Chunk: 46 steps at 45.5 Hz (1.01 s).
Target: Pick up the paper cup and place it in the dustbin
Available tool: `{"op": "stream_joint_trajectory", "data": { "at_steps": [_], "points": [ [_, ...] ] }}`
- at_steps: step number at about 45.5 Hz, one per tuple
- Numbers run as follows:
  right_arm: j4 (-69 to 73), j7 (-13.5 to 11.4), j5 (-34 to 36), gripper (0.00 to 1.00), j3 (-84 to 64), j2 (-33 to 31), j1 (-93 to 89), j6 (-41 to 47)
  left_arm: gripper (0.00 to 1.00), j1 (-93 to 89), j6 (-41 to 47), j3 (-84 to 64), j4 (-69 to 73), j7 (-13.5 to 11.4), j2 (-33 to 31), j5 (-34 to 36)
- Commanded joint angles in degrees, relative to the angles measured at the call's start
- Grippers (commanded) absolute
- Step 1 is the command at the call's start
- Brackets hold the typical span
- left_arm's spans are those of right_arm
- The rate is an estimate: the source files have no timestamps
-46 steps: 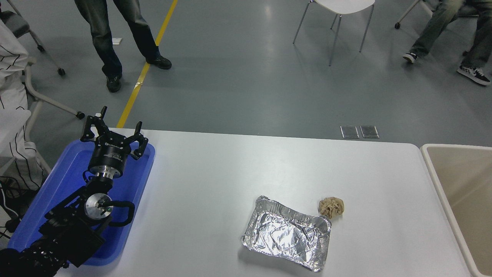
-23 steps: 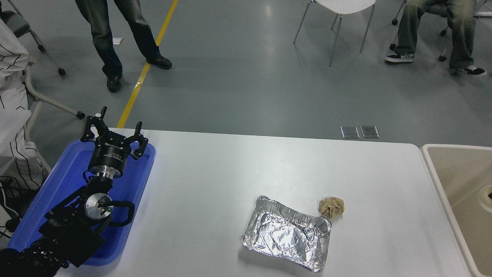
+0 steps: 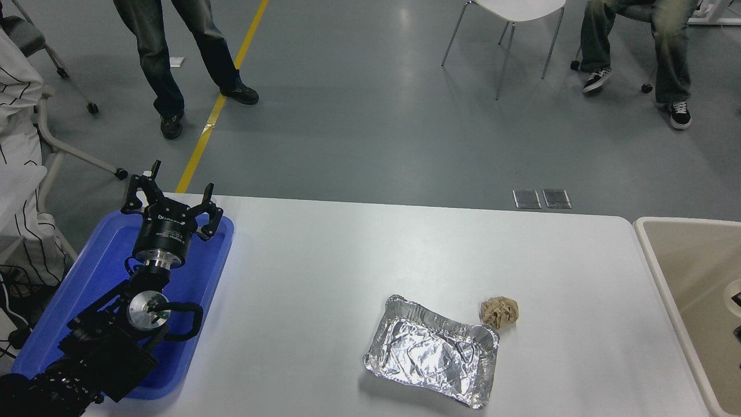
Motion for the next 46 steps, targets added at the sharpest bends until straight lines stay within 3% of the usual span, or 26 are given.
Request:
{"op": "stream_joint_trajectory", "data": {
  "at_steps": [1,11,17,24,36,46],
  "points": [
    [-0.5,0.0,-0.1,0.68,0.9,0.1,-0.4,-2.8,1.0,0.0,0.0,0.0,0.0,0.0,0.0,0.0],
    [0.7,0.0,0.1,0.88,0.9,0.1,0.8,-3.4,1.0,0.0,0.0,0.0,0.0,0.0,0.0,0.0],
    [2.9,0.0,0.0,0.91,0.9,-1.2,1.9,-3.3,1.0,0.0,0.0,0.0,0.0,0.0,0.0,0.0],
    [10.0,0.0,-0.1,1.0,0.9,-4.9,5.2,-2.9,1.0,0.0,0.0,0.0,0.0,0.0,0.0,0.0],
    [31.3,-0.2,-1.0,1.0,0.3,-16.6,13.9,-2.6,1.0,0.0,0.0,0.0,0.0,0.0,0.0,0.0],
    [43.8,-0.5,-8.0,1.0,-3.6,-23.1,20.8,-0.4,1.0,0.0,0.0,0.0,0.0,0.0,0.0,0.0]
  ]
}}
